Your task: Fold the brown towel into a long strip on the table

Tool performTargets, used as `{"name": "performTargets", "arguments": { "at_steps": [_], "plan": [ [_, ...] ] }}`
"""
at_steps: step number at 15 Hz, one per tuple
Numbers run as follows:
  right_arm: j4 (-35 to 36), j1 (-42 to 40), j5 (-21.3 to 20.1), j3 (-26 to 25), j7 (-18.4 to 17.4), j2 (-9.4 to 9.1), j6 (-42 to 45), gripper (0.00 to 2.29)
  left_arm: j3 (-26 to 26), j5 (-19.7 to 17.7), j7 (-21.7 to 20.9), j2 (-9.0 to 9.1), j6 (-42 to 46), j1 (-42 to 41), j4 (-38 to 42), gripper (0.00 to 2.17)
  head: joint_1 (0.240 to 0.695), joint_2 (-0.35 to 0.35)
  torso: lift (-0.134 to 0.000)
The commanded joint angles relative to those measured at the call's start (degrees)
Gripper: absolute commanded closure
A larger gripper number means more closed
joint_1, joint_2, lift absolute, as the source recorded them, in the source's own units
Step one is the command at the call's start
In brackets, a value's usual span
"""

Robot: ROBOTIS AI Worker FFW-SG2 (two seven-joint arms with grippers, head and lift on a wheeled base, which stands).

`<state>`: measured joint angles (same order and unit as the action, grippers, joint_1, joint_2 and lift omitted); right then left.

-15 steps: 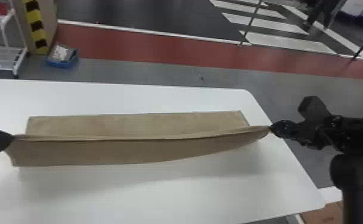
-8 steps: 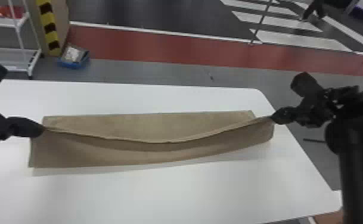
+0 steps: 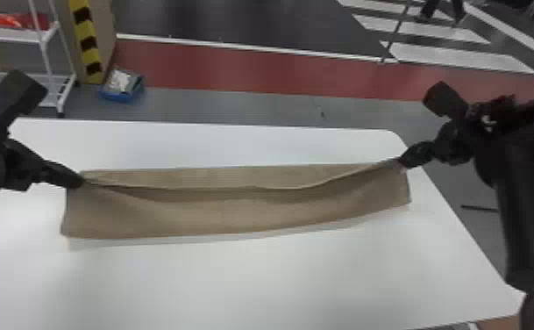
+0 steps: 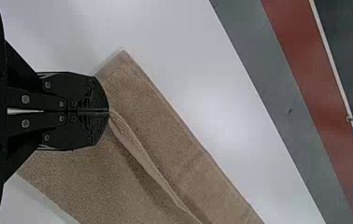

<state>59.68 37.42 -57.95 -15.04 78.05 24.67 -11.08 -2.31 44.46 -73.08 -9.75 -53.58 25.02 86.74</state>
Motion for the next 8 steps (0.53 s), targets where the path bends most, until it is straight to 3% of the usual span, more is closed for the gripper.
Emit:
{"name": "performTargets", "arguments": {
  "at_steps": [1,4,8],
  "plan": [
    [-7.6,4.5,-1.7,1.9,0.3,0.56,0.9,1.4,-0.6,0.3,0.2,0.17,0.0,3.3,-5.3,1.29,0.695,-0.224,-0.123],
    [-10.5,5.9,-2.2,2.8,0.3,0.91,2.0,1.4,-0.9,0.4,1.3,0.17,0.2,5.8,-10.0,1.29,0.695,-0.218,-0.123],
    [-14.0,7.4,-2.3,2.8,0.3,2.4,4.8,1.4,0.1,-0.2,0.7,0.0,0.0,6.1,-9.4,1.29,0.695,-0.213,-0.123]
  ]
}}
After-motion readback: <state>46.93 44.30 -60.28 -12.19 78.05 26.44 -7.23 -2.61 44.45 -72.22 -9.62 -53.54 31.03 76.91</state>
